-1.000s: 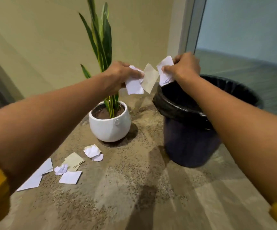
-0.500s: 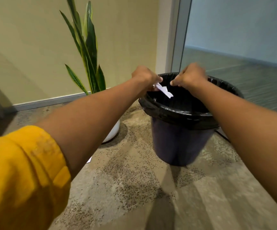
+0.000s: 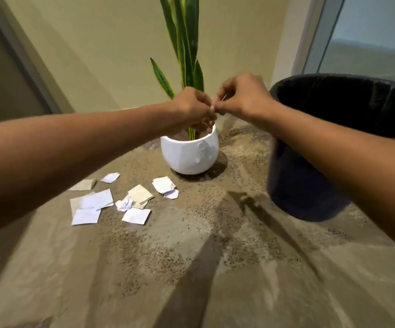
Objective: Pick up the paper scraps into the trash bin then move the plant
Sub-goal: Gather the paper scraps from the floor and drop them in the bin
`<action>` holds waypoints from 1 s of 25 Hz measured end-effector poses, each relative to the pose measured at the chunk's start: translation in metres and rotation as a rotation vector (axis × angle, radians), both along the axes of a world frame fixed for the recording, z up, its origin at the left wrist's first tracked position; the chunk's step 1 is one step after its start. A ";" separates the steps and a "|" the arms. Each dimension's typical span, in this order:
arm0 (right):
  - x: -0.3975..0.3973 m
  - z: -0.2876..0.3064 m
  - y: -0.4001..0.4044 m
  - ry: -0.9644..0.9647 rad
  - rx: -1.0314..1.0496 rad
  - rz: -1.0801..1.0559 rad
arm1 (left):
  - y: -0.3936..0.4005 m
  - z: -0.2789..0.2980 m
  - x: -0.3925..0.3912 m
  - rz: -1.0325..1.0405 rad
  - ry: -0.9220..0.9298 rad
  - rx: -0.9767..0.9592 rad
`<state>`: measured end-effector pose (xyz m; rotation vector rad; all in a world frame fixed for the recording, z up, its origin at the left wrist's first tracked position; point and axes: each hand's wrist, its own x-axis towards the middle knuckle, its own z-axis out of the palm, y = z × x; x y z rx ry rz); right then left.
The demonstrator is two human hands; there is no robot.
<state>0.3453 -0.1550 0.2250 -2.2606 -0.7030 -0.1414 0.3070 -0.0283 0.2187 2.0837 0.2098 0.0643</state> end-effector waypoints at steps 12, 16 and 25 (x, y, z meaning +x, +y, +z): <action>-0.023 -0.205 0.113 0.222 -0.423 0.285 | 0.208 -0.183 -0.072 -0.080 0.527 0.747; -0.007 -0.232 0.123 0.127 -0.559 0.273 | 0.224 -0.208 -0.060 0.082 0.559 0.544; 0.000 -0.251 0.186 0.065 -0.803 0.264 | 0.196 -0.233 -0.040 0.254 0.481 0.417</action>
